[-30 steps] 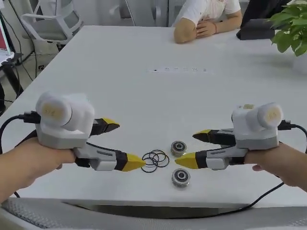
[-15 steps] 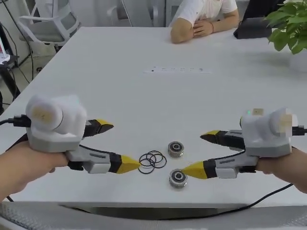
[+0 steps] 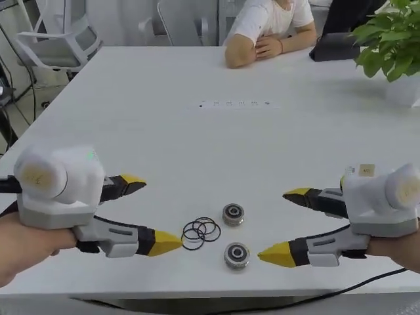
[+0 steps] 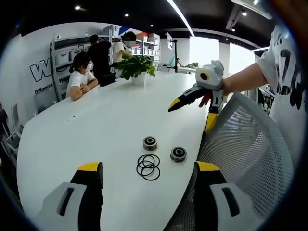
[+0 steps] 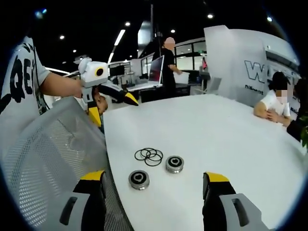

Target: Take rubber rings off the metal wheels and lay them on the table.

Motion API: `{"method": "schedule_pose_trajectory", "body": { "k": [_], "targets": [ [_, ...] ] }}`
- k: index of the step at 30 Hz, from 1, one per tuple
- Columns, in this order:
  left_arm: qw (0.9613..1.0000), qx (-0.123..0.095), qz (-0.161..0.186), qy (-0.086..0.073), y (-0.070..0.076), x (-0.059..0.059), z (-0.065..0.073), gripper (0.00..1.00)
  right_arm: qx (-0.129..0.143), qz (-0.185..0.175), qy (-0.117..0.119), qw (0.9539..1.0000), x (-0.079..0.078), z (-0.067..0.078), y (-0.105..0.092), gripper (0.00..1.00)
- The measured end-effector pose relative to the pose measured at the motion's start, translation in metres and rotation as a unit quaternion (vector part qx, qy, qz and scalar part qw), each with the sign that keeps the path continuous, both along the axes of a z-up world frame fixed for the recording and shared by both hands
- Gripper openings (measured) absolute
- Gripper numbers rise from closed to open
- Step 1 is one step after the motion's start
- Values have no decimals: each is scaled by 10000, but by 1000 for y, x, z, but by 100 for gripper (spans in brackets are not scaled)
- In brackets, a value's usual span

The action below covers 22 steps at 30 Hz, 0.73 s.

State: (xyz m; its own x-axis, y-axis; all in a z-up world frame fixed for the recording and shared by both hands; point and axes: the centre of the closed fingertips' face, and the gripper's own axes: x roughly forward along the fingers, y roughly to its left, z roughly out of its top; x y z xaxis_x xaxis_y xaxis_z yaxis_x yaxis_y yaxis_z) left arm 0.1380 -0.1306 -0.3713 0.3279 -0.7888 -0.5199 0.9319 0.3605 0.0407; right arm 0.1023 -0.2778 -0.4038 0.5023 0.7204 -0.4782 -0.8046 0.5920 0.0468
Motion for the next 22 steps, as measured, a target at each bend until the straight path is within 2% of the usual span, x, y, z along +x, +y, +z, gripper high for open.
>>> {"method": "schedule_pose_trajectory", "body": {
  "k": [9, 15, 22],
  "targets": [
    [10000, 17, -1, 21, 4, -1, -2, 75, -66, -26, -54, 10000, -6, -2, -7, 82],
    [10000, -6, -40, -69, 3, 0, 1, 75, -15, -69, -85, 9999, -5, 1, -9, 82],
    [10000, -28, -29, -30, 4, 1, 0, 75, 2, -120, -83, 9999, -3, 2, -13, 82]
  ]
}}
